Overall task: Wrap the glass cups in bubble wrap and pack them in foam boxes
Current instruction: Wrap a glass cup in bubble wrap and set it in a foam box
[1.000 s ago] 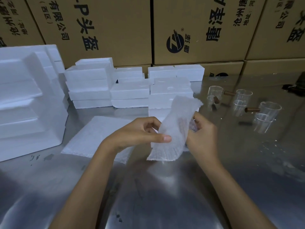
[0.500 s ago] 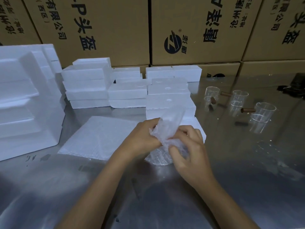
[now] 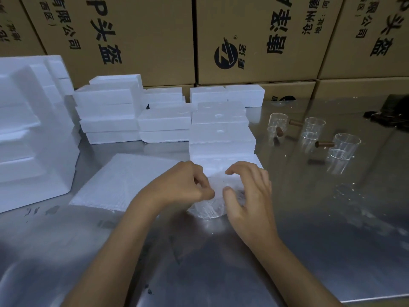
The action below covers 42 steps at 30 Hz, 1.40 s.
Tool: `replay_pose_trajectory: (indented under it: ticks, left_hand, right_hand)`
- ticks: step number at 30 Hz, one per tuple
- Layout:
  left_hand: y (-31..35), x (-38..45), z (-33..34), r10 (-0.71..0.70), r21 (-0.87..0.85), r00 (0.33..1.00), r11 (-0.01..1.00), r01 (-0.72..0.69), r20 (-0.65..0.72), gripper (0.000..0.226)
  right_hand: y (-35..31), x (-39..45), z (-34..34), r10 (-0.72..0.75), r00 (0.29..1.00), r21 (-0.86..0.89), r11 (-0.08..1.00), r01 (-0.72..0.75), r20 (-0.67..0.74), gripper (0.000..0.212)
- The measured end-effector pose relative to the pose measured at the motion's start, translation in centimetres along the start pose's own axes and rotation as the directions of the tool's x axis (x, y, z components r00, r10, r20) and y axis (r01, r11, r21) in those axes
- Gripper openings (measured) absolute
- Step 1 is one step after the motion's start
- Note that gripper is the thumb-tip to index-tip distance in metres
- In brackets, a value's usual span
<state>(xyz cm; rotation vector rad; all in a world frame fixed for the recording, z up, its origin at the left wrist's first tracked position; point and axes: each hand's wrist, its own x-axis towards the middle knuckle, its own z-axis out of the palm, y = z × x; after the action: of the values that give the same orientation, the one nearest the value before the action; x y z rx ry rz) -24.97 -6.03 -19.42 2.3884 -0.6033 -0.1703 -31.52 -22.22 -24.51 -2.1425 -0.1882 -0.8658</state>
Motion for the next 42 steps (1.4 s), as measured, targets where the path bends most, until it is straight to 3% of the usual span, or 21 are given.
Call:
replay_pose_trajectory:
  ticks: [4,9,12,15,19,27,30,33,36,38,40,42]
  left_hand:
    - [-0.2,-0.1,0.1,-0.011,0.058,1.0,0.998,0.011,-0.01,0.04]
    - [-0.1,0.2,-0.7,0.092,-0.133,0.989,0.985,-0.108,-0.119,0.016]
    - [0.0,0.1,-0.1,0.098,-0.089,0.987,0.99,-0.11,-0.129,0.021]
    - [0.1,0.2,1.2,0.078,0.173,0.993,0.983,-0.061,-0.093,0.034]
    - [0.2,0.0,1.6,0.06,0.323,0.996,0.946,-0.036,-0.066,0.042]
    - [1.4,-0.6,1.1,0.19,0.296,0.973,0.944,-0.144,-0.133,0.05]
    - [1.4,-0.8,1.5,0.209,0.328,0.977,0.927,-0.182,-0.049,0.052]
    - [1.3,-0.9,0.7,0.196,0.202,0.979,0.962,-0.182,-0.05,0.043]
    - [1.3,-0.6,-0.5,0.162,0.002,0.952,0.986,-0.168,-0.261,0.035]
    - [1.3,-0.2,-0.2,0.127,-0.058,0.858,0.982,-0.18,-0.498,0.028]
    - [1.2,0.3,1.0,0.139,-0.019,0.757,0.98,-0.196,-0.638,0.026]
    - [0.8,1.0,2.4,0.208,0.085,0.718,0.975,-0.204,-0.664,0.029]
  right_hand:
    - [0.3,-0.2,0.1,-0.012,0.989,-0.079,0.997,0.024,0.15,0.035]
    - [0.4,-0.2,0.6,0.007,0.97,-0.217,0.975,0.047,0.243,0.04]
    - [0.1,-0.1,0.3,0.039,0.987,-0.114,0.993,-0.021,0.153,0.039]
    - [0.3,0.0,-0.1,0.096,0.995,0.036,0.995,-0.095,-0.003,0.033]
    - [0.4,0.1,0.0,0.135,0.991,0.104,0.986,-0.132,-0.024,0.031]
    - [1.3,0.7,-0.2,0.328,0.92,0.169,0.94,-0.296,-0.216,0.031]
    - [1.7,1.0,-0.2,0.47,0.868,0.16,0.88,-0.447,-0.161,0.033]
    - [2.1,1.3,-0.5,0.578,0.812,0.188,0.81,-0.556,-0.087,0.036]
    - [2.1,1.2,-0.5,0.575,0.816,0.165,0.813,-0.559,-0.066,0.035]
    - [2.1,1.1,-0.4,0.565,0.823,0.144,0.821,-0.552,-0.064,0.035]
    - [2.2,1.1,-0.3,0.566,0.822,0.12,0.822,-0.557,-0.062,0.034]
    - [2.2,1.0,-0.4,0.559,0.827,0.096,0.828,-0.553,-0.057,0.033]
